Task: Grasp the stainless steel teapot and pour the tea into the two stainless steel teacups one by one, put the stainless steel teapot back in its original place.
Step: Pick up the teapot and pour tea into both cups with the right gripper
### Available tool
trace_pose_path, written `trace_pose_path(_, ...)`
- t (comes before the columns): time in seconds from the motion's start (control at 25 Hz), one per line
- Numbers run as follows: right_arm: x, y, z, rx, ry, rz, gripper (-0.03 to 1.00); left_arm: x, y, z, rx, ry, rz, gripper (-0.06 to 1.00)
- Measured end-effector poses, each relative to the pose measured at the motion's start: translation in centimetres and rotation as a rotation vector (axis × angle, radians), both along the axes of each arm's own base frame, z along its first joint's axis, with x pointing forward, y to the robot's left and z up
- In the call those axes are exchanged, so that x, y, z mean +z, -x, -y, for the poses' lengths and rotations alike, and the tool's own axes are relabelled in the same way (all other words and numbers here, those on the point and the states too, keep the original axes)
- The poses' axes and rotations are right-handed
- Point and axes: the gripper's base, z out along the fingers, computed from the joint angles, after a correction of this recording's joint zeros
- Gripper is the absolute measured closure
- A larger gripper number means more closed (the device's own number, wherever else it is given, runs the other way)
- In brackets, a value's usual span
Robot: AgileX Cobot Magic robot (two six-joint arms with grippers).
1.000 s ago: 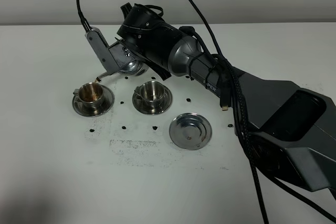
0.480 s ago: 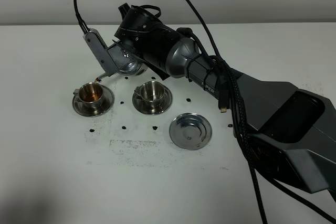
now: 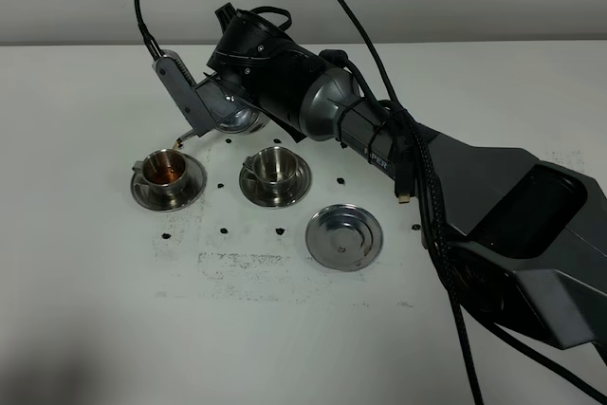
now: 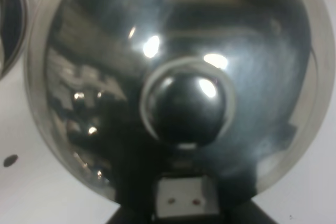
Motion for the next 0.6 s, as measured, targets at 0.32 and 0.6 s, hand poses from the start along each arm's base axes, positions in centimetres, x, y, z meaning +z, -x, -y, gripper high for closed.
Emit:
trace_pose_path(0.32, 0.10, -0.10, 0.08, -0.011, 0.003, 0.015, 0.79, 0.00, 0.00, 0.00, 0.000, 0.000, 0.000, 0.28)
trace_pose_path(0.6, 0.10, 0.23, -0.27, -0.005, 0.001, 0.016, 0.79, 0.00, 0.00, 0.00, 0.000, 0.000, 0.000, 0.28)
